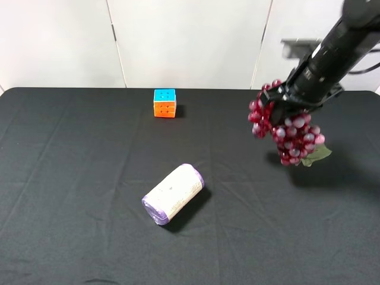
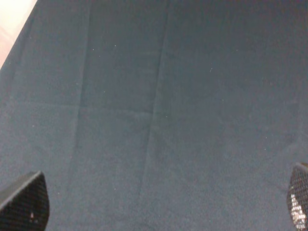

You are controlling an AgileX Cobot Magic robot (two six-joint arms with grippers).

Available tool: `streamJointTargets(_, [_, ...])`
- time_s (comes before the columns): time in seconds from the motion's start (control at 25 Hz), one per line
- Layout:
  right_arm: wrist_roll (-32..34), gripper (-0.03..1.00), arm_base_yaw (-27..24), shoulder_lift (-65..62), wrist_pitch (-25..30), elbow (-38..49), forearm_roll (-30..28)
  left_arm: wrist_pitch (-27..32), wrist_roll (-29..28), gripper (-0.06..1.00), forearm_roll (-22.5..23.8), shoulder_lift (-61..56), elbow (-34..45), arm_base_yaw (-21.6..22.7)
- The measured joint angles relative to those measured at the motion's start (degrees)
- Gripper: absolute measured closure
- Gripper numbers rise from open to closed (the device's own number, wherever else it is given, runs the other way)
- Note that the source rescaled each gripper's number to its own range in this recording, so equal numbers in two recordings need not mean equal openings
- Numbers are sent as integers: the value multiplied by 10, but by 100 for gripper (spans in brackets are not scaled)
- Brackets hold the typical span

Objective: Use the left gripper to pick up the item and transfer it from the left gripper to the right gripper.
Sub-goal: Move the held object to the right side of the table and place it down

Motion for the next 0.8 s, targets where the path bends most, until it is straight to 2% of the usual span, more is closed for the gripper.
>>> streamJointTargets(0.36, [7,97,0,107,2,-1,-14,0,0,-4,0,0,0,0])
streamJointTargets(0.8, [8,97,0,134,-24,-2,-29,0,0,-4,0,0,0,0])
